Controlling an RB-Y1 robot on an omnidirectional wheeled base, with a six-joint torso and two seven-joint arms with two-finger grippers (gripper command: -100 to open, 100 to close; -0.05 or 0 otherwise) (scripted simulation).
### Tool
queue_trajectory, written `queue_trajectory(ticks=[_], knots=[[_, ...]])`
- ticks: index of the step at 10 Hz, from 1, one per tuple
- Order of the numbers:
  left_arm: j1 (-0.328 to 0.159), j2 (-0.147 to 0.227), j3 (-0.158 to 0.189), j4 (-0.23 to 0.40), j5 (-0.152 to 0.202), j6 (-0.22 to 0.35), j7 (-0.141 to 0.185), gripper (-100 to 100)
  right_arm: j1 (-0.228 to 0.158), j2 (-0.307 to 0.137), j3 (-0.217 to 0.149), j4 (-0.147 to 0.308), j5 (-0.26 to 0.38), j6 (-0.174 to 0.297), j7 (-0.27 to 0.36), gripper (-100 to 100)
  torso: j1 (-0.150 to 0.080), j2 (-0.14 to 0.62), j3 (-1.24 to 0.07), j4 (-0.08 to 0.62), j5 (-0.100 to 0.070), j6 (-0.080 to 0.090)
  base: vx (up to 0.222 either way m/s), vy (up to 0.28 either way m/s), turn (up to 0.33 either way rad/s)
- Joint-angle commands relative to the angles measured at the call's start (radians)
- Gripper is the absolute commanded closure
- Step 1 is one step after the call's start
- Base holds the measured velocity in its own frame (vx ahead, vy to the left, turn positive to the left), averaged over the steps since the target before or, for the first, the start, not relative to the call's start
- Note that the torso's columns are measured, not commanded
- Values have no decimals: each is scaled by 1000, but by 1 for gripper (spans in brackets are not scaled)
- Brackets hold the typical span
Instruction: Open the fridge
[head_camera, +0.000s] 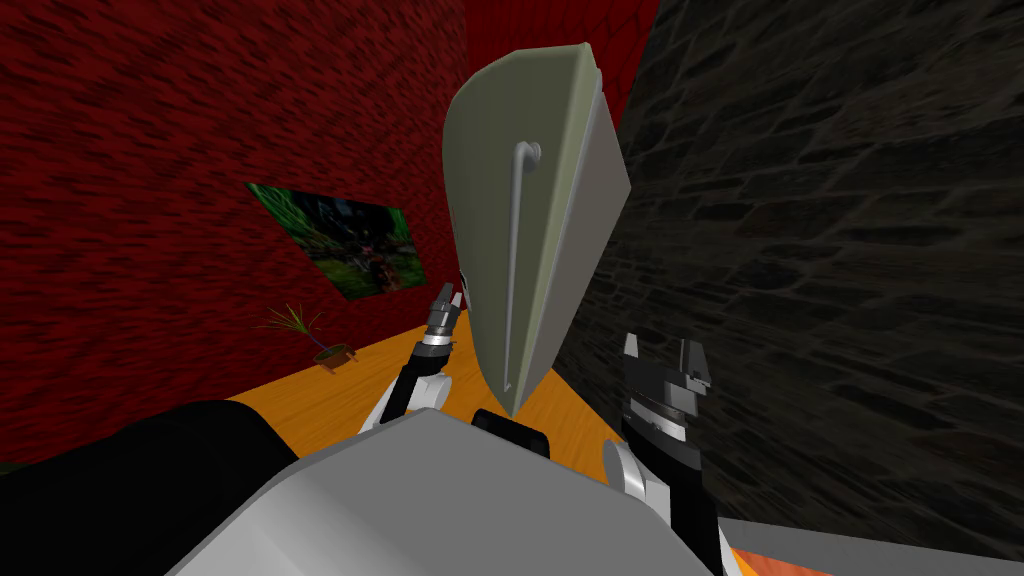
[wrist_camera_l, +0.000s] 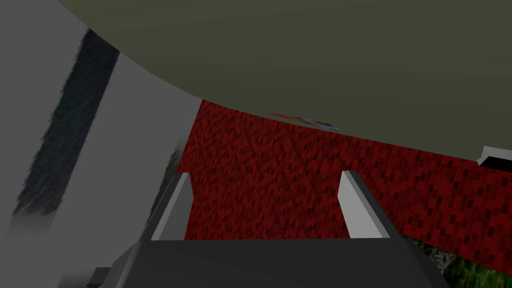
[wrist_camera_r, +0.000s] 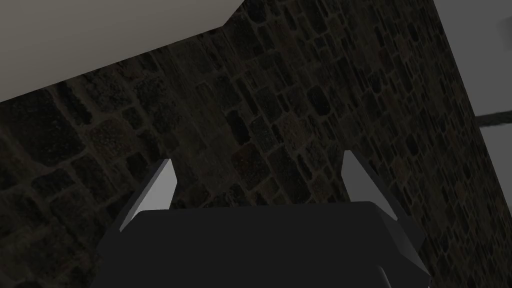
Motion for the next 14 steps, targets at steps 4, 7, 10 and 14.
queue_trajectory(ticks=[4, 7, 10, 14], knots=[[0, 0, 0, 0, 0, 0, 0, 0, 0, 0, 0, 0, 0, 0, 0, 0, 0, 248, -497, 249, 0, 0, 0, 0, 0], [0, 0, 0, 0, 0, 0, 0, 0, 0, 0, 0, 0, 0, 0, 0, 0, 0, 470, -939, 470, 0, 0, 0, 0, 0], [-3, 50, 2, 0, -1, 13, -1, -100, 0, 0, 0, 0, 0, 0, 0, 0, 0, 691, -1382, 691, 0, 0, 1, -3, -2], [-22, 155, 14, -6, -6, 91, -4, -100, 0, 0, 0, 0, 0, 0, 0, 0, -1, 738, -1476, 738, 0, 0, -20, -32, -13]])
